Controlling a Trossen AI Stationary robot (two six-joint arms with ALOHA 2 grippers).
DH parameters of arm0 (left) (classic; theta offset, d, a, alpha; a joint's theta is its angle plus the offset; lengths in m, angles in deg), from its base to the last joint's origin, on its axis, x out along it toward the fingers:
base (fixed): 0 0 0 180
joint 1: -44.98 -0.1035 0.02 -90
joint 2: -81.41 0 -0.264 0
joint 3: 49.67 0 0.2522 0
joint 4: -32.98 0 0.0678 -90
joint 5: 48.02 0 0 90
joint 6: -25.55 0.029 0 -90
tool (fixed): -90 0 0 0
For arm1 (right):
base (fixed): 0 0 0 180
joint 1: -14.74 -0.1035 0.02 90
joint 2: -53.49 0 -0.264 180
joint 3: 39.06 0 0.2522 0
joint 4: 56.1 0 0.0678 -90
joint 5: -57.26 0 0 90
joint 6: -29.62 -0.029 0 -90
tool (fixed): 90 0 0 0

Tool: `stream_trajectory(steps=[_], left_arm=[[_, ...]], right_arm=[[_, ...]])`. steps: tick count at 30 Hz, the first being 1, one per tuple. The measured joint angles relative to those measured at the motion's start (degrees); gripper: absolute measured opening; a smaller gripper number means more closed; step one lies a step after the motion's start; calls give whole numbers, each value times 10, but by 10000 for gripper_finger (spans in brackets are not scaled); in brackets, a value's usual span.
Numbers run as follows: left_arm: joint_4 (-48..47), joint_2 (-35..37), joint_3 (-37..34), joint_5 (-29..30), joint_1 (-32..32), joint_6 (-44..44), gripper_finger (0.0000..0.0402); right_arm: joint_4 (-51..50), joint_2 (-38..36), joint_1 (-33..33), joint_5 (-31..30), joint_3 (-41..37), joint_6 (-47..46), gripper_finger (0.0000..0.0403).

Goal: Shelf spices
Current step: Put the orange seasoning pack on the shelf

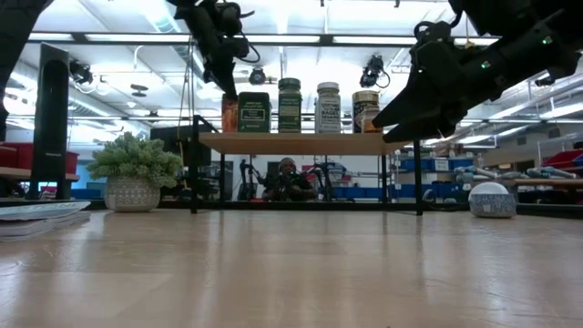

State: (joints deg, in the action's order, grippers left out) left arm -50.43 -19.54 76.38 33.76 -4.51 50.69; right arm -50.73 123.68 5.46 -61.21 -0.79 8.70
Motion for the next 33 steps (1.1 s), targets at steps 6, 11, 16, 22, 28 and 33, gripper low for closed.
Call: stream_trajectory(steps=[6,11,16,22,28,33], left_arm=[[-17,0,0,-2,5,11,8],[-26,0,0,-27,5,14,19],[-26,0,0,-26,5,13,32],[-24,0,0,-25,5,7,55],[-21,0,0,-24,5,1,80],[-21,1,0,-19,5,2,91]], right_arm=[[0,0,0,1,0,-1,354],[0,0,0,1,0,-2,354],[0,0,0,1,0,-2,354],[0,0,0,1,0,-2,354],[0,0,0,1,0,-2,354],[0,0,0,1,0,-2,354]])
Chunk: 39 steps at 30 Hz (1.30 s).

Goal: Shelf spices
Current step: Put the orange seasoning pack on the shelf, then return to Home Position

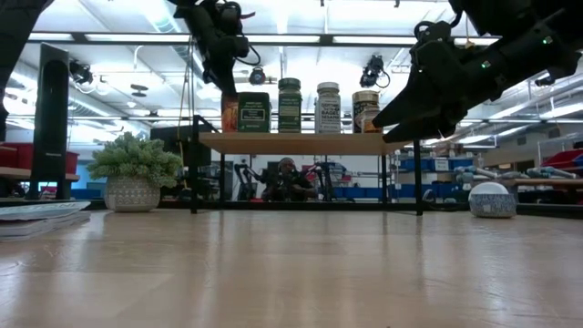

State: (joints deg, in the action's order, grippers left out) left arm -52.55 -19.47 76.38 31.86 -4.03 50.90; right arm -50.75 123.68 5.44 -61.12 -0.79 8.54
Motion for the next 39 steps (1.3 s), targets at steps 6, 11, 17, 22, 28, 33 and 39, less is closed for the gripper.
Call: stream_trajectory(steps=[6,11,17,22,28,33,39], left_arm=[[-18,1,41,24,-2,2,93],[-38,1,87,25,-2,-3,92],[-90,5,109,-33,-2,-31,92],[-74,44,60,-137,5,-31,92],[77,169,-107,-161,38,-42,92],[248,326,-320,-142,88,-93,92],[554,525,-630,-111,192,-179,92]], right_arm=[[0,0,0,0,0,0,354],[0,0,0,0,0,0,354],[5,0,0,0,0,0,354],[5,0,0,0,0,1,354],[6,0,0,0,0,2,354],[7,0,0,0,0,3,354],[22,0,9,-1,0,39,354]])
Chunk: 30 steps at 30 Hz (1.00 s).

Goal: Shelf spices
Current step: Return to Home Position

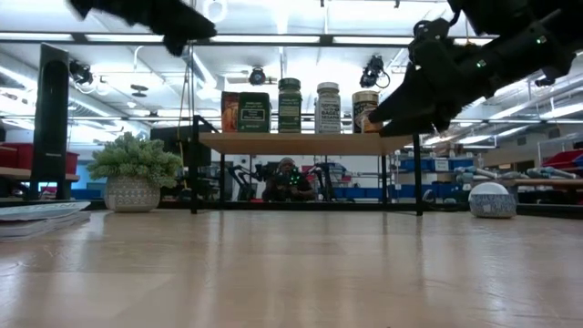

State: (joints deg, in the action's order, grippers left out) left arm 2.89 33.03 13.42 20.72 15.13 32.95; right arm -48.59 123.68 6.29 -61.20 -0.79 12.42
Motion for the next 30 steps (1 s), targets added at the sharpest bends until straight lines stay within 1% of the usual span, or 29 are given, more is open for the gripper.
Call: stream_trajectory(steps=[2,5,7,9,11,15,17,20,24,27,30], left_arm=[[96,52,-95,32,41,-35,92],[189,110,-209,95,99,-77,92],[235,134,-262,117,131,-92,92],[263,150,-300,128,161,-104,92],[279,162,-327,138,187,-109,92],[323,188,-370,143,223,-109,92],[338,206,-392,152,231,-110,92],[351,238,-420,157,235,-112,92],[350,283,-437,157,236,-120,92],[339,310,-444,162,236,-119,92],[332,331,-458,182,236,-113,92]], right_arm=[[12,-3,4,0,0,8,354],[16,-15,10,0,0,33,354],[6,-30,16,0,0,45,354],[-25,-53,23,5,0,49,354],[-72,-85,35,32,0,48,354],[-146,-169,62,105,-1,37,354],[-160,-214,74,120,-7,46,354],[-162,-282,88,120,-35,53,354],[-163,-364,92,122,-86,36,354],[-164,-415,92,111,-126,14,354],[-164,-454,93,102,-158,-3,354]])
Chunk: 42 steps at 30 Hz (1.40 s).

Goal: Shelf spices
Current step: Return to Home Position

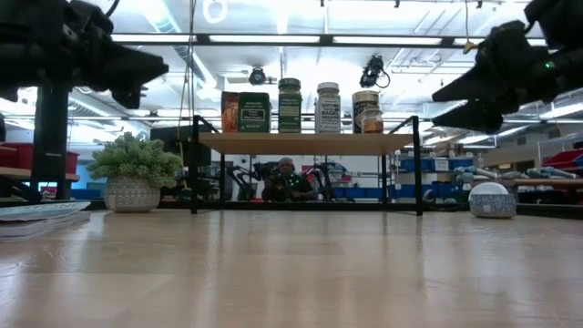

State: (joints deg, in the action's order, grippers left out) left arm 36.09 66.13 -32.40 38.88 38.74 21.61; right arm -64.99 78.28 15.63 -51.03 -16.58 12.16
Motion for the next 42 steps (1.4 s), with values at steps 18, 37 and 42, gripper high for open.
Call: stream_trajectory(steps=[18,37,42], left_arm=[[-18,69,-30,32,0,-7,92],[-22,68,-30,22,0,6,92],[-24,68,-30,1,0,5,92]], right_arm=[[-67,-111,30,5,-25,10,354],[-214,-222,-13,66,-25,-25,354],[-231,-246,-29,96,-24,-24,354]])
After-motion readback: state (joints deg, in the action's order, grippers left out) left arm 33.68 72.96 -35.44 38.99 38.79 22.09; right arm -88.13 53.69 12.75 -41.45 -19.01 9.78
